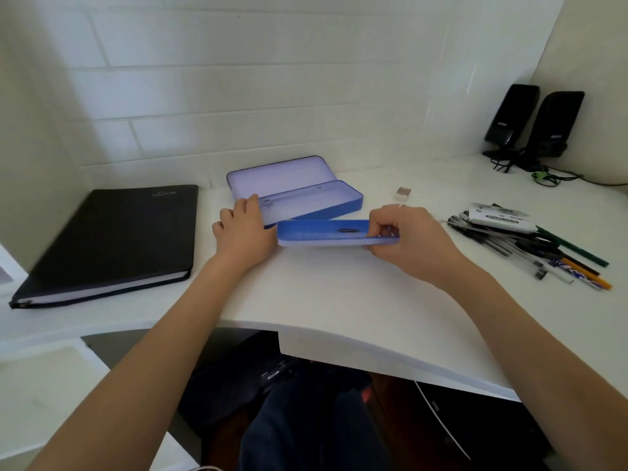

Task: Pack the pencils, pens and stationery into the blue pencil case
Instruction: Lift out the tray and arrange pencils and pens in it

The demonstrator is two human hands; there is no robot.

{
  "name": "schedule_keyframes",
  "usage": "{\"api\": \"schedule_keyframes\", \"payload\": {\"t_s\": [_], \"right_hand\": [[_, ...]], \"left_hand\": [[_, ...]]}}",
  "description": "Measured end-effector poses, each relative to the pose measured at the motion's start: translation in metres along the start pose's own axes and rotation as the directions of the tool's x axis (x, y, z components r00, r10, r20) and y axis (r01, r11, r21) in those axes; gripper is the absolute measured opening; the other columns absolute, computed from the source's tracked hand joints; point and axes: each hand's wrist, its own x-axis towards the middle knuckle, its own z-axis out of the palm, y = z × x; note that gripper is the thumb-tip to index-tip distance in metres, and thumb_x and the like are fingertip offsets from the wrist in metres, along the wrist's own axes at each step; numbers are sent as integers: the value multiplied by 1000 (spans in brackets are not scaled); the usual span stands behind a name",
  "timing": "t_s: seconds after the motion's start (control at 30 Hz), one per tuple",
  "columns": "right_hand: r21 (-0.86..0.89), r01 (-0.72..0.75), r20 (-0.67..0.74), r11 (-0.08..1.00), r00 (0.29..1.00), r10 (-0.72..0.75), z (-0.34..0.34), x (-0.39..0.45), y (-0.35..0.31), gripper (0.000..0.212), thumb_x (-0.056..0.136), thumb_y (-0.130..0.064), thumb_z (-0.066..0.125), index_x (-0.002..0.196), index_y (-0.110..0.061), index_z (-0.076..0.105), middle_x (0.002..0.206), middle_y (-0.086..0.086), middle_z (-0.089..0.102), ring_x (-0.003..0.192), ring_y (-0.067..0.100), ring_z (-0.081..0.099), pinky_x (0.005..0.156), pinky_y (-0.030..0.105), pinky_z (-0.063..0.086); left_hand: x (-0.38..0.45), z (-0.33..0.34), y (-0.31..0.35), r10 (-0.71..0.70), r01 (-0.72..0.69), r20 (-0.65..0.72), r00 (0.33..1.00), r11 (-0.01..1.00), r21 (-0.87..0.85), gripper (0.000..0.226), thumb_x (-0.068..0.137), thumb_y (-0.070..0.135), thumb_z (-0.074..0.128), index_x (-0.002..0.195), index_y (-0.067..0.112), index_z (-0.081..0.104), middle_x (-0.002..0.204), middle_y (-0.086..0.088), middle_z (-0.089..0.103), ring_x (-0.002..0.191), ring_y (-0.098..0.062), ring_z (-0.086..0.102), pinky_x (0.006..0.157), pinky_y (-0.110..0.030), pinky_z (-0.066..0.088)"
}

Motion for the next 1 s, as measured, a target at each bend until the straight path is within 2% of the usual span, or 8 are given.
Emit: {"api": "schedule_keyframes", "payload": {"t_s": [0.1,0.2,0.37,0.5,0.57,0.7,0.8,1.0], "right_hand": [[-114,-81,86,990,992,91,-2,1,8,18,70,-13,65,63,-23,51,59,-6,46,55,9,39,57,28,31],[22,-124,250,992,961,114,-6,1,16,20,69,-21,77,65,-23,58,53,-12,47,50,5,37,55,23,31],[93,-144,388,985,916,97,-8,0,19,13,78,-24,72,70,-16,65,64,-8,59,60,9,46,62,24,39],[89,-237,58,967,971,232,-32,2,26,17,80,-32,70,72,-16,70,63,-6,62,54,5,50,53,13,38],[-100,-332,-106,938,941,322,-56,2,44,6,80,-26,69,76,-22,69,73,-5,64,67,13,56,59,22,42],[-453,-515,-47,728,829,557,-89,-6,79,16,78,-21,69,75,-36,66,93,-2,68,84,20,56,72,30,43],[-447,-537,-63,716,817,573,-96,-9,88,18,77,-21,70,75,-38,65,95,-2,66,86,20,54,73,30,41],[-324,-551,-149,769,832,534,-80,-19,103,11,84,-28,65,91,-33,70,90,-4,63,87,19,54,69,30,39]], "left_hand": [[8,4,-1,-22,22,4,1000,999,-26,74,88,59,44,145,16,24,153,-11,25,133,-36,29,106,-46,24],[7,6,-3,21,-27,-78,997,997,-75,58,91,47,49,138,15,37,149,-13,32,130,-36,30,105,-44,26],[-11,2,8,378,-432,-285,881,889,-155,31,90,22,55,119,12,59,131,-6,53,123,-26,45,99,-28,32],[-22,5,24,584,-582,4,812,810,-78,42,95,21,47,137,24,46,147,5,41,134,-14,37,105,-26,31],[-20,5,25,581,-576,80,810,814,-75,45,98,24,42,142,28,38,152,6,34,139,-12,31,110,-26,27],[-16,7,33,603,-608,193,774,793,-37,46,99,30,36,145,32,31,154,4,29,141,-14,26,115,-32,24],[-16,12,55,640,-646,227,734,761,-58,47,98,28,39,145,28,32,149,2,38,137,-16,31,116,-29,11],[-2,27,87,644,-619,256,721,765,-180,49,90,40,53,137,31,44,130,7,54,125,-16,41,106,-36,33]]}}
